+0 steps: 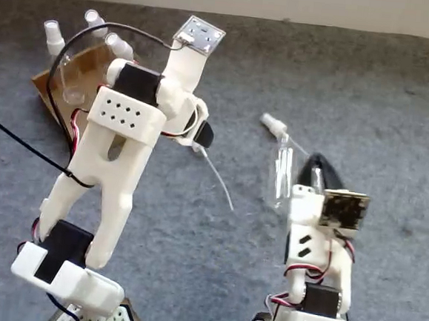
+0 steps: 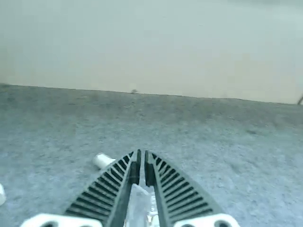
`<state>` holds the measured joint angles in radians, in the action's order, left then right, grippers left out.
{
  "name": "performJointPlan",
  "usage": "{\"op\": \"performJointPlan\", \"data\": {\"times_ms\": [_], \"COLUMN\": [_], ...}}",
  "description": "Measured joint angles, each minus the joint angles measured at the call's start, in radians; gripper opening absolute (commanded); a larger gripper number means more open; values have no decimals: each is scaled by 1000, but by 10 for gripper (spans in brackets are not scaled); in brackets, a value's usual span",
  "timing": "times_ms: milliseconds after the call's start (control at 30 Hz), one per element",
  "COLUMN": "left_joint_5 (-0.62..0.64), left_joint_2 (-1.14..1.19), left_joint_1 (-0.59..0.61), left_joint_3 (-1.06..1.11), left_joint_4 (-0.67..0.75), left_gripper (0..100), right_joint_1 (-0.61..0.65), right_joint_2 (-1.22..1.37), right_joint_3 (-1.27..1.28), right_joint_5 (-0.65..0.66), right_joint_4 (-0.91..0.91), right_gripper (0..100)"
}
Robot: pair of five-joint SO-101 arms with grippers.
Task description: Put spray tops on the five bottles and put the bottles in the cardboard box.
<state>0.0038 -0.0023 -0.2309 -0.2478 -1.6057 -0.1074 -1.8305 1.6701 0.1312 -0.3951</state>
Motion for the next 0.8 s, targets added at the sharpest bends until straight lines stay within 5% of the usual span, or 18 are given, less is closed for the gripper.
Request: {"op": "performJointPlan", "data": {"times_ms": [400, 800], "left_joint_5": [0, 0], "left_joint_2": [0, -52], "left_joint_1": [0, -75], "left_joint_3": [-133, -133], "left_joint_4": [-130, -143], "left_gripper": [256, 256], "right_joint_1": [-321, -459], "right_joint_2": [0, 0], "right_joint_3": [0, 0], "right_joint_5": [0, 0], "right_joint_4": [-23, -331], "right_gripper": [22, 19]}}
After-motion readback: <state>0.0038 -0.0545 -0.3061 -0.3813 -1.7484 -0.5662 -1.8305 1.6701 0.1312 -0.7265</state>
